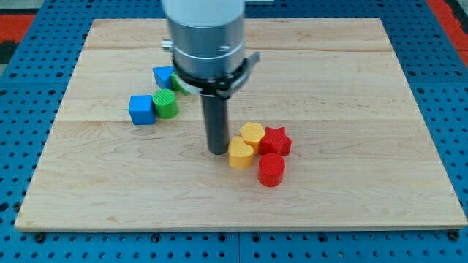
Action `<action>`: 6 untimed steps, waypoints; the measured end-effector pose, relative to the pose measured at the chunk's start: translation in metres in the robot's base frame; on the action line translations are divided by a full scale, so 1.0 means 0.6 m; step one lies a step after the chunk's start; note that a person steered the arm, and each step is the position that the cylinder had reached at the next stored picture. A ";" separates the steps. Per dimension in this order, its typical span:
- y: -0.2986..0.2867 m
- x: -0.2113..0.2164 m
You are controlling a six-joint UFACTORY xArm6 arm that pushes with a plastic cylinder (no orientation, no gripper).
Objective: Point at blue cube
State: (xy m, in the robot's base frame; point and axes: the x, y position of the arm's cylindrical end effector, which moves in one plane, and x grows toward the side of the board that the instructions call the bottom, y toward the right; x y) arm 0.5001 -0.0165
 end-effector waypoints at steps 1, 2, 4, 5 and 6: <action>-0.096 0.005; -0.107 -0.044; -0.321 -0.070; -0.271 -0.166; -0.354 -0.138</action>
